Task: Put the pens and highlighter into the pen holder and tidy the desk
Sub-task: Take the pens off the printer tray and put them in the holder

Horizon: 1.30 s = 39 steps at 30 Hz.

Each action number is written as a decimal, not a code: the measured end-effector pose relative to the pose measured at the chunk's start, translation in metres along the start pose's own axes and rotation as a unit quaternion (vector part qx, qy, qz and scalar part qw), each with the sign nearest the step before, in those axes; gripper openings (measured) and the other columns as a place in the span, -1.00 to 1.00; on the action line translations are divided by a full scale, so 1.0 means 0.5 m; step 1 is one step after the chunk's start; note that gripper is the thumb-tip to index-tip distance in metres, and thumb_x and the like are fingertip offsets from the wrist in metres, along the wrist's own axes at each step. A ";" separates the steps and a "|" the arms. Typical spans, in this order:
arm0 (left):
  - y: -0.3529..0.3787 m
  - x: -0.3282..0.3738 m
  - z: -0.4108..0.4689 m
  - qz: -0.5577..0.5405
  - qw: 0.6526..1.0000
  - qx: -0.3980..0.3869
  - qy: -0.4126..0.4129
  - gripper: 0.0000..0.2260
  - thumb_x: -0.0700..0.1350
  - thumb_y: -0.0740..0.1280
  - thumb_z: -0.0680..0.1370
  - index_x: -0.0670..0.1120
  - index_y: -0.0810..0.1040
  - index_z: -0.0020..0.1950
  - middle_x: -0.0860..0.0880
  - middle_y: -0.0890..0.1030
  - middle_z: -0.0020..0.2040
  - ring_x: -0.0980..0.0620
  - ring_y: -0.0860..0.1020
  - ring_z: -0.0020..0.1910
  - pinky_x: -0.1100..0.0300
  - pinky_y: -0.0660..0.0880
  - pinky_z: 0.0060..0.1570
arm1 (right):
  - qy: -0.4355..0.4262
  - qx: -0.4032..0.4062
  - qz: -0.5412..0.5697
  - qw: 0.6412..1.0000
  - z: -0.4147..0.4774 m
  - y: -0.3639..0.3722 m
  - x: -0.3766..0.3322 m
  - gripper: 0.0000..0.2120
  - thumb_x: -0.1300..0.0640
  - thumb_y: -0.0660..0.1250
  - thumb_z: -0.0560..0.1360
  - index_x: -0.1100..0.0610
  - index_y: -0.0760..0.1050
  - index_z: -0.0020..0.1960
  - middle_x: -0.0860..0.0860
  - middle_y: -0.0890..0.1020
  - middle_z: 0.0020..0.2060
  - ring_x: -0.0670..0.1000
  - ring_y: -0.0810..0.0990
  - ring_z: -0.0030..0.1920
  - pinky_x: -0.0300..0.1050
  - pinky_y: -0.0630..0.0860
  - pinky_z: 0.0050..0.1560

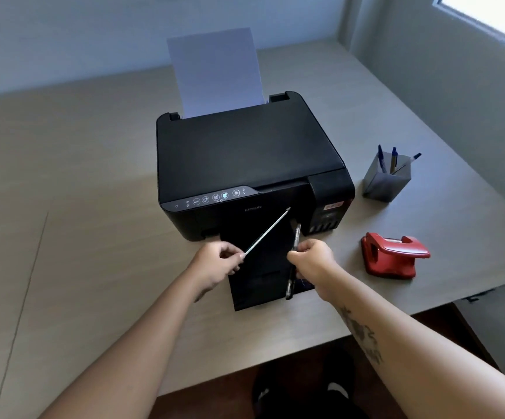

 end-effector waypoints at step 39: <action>0.499 0.560 0.317 0.140 0.982 0.100 0.077 -0.89 -0.12 0.41 0.49 -0.10 0.60 -0.02 -0.06 0.67 -0.04 -0.03 0.61 -0.06 0.21 0.43 -0.13 | -0.196 0.036 0.045 0.979 0.364 -0.625 -0.163 -0.90 0.21 0.35 0.51 0.14 0.56 0.03 0.02 0.62 -0.19 0.00 0.55 -0.21 -0.21 0.47 -0.26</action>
Point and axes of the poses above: each hand's wrist, its own z-axis towards the middle knuckle, its own y-axis out of the palm, x = y × z, the point moved 5 cm from there along z, towards the middle knuckle
